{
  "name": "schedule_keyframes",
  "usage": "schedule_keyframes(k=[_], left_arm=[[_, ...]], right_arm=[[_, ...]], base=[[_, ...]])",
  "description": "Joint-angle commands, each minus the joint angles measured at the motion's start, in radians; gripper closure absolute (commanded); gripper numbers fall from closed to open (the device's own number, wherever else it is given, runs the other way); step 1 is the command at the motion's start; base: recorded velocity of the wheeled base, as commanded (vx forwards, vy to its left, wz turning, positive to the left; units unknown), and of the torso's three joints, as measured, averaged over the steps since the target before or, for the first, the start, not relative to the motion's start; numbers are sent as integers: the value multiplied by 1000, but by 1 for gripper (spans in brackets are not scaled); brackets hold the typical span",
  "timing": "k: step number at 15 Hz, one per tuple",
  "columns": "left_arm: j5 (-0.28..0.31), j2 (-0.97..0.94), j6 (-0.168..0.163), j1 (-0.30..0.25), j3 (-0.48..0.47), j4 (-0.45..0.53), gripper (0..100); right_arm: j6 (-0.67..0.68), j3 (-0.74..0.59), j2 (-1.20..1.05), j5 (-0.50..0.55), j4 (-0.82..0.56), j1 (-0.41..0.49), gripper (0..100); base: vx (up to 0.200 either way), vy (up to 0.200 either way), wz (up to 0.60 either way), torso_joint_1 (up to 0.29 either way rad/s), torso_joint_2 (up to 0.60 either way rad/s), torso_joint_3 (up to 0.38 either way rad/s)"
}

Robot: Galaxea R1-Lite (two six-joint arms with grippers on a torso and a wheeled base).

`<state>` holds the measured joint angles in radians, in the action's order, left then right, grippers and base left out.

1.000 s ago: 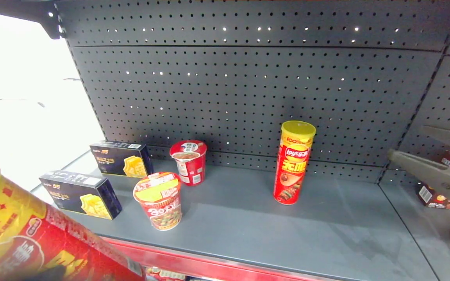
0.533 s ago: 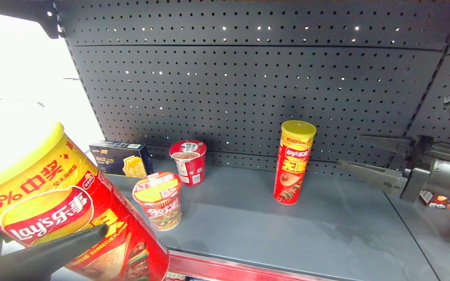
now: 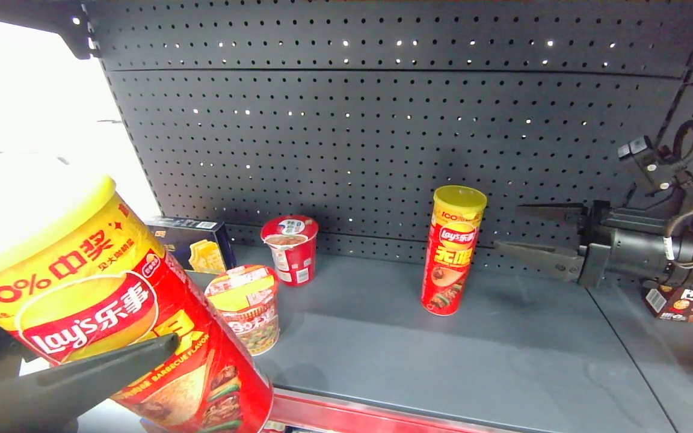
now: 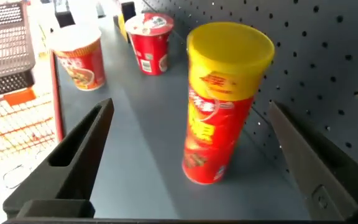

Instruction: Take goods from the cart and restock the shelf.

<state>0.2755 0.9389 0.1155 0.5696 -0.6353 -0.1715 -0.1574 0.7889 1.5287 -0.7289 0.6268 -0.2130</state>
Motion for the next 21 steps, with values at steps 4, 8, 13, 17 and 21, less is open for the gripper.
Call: schedule_keyframes(k=[4,8,13,17,21], left_arm=[[11,3,10,-10,-14,-3,100],[19,46,10,-11,-44,-5,100],[31,106,10,-59,-43,-79,100],[34,107,10,-66,-29,-89,100],[34,104,10,-66,-4,-89,100]], right_arm=[[-8,84,153,-49,2,38,0],[-8,176,252,-70,4,57,0],[-1,280,323,-70,1,12,0],[1,280,346,-67,2,-52,0],[1,283,364,-63,7,-68,0]], base=[[0,0,0,0,0,0],[0,0,0,0,0,0],[0,0,0,0,0,0],[0,0,0,0,0,0],[0,0,0,0,0,0]])
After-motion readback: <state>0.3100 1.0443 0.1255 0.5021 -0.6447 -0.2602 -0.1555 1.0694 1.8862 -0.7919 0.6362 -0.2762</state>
